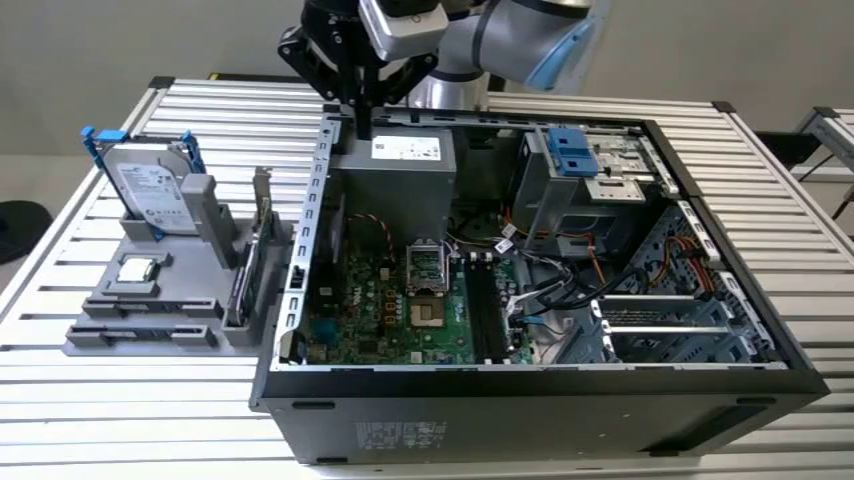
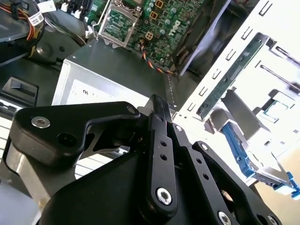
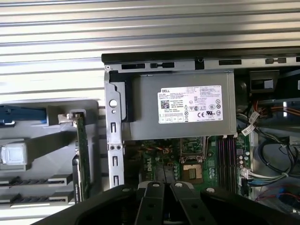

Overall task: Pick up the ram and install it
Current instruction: 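Reach for the ram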

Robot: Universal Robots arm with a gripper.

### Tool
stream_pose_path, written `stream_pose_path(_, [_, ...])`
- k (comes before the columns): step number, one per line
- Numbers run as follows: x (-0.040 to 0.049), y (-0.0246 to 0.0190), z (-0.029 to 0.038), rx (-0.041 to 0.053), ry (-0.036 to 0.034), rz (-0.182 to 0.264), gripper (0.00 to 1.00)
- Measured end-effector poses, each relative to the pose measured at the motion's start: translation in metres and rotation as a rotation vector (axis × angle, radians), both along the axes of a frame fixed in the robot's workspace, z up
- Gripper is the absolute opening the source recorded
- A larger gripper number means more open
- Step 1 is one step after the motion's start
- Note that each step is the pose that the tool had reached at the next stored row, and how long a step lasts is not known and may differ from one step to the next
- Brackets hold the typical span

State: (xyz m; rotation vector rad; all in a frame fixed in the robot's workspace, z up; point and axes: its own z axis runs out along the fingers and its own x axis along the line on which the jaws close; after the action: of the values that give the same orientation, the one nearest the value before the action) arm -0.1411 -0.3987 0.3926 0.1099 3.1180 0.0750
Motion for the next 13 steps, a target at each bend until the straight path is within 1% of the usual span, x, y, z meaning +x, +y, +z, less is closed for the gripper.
stream_pose_path(8, [-0.0083, 0.0001, 0.0000, 0.0000, 0.0000, 0.000, 0.00])
stream_pose_path(13, [-0.0170, 0.0002, 0.0000, 0.0000, 0.0000, 0.000, 0.00])
